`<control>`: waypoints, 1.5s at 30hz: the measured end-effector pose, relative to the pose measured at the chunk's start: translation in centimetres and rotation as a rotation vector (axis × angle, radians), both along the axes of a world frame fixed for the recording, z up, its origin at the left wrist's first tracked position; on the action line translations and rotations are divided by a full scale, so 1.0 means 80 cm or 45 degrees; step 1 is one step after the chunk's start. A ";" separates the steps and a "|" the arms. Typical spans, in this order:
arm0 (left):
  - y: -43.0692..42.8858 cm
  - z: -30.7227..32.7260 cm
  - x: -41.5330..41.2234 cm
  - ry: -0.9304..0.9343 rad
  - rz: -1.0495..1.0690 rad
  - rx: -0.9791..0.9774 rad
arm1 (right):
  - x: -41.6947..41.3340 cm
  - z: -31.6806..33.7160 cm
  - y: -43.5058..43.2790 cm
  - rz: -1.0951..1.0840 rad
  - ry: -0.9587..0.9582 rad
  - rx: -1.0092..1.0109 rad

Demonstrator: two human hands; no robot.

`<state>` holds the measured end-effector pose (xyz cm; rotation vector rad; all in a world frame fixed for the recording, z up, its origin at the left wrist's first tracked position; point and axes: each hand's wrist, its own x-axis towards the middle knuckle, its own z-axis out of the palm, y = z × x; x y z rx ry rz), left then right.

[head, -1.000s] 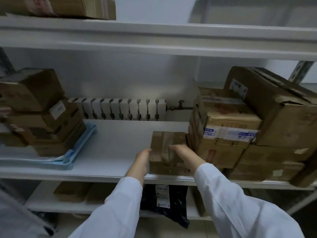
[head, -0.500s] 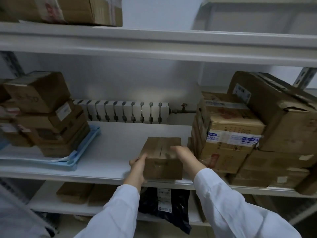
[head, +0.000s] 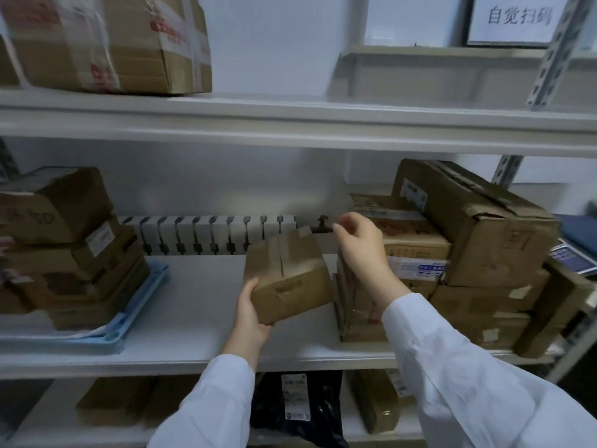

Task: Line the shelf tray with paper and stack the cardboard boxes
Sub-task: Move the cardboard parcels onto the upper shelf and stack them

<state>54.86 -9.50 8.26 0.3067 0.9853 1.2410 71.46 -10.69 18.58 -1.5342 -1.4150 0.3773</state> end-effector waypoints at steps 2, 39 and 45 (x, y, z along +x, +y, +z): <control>0.002 0.010 0.007 -0.070 0.008 0.004 | 0.012 0.007 -0.007 -0.100 -0.084 0.130; -0.103 0.307 -0.236 0.400 -0.603 0.926 | -0.127 0.207 -0.060 0.140 0.140 0.003; -0.116 0.372 -0.254 0.478 -0.431 1.045 | -0.149 0.258 -0.070 0.277 0.332 0.212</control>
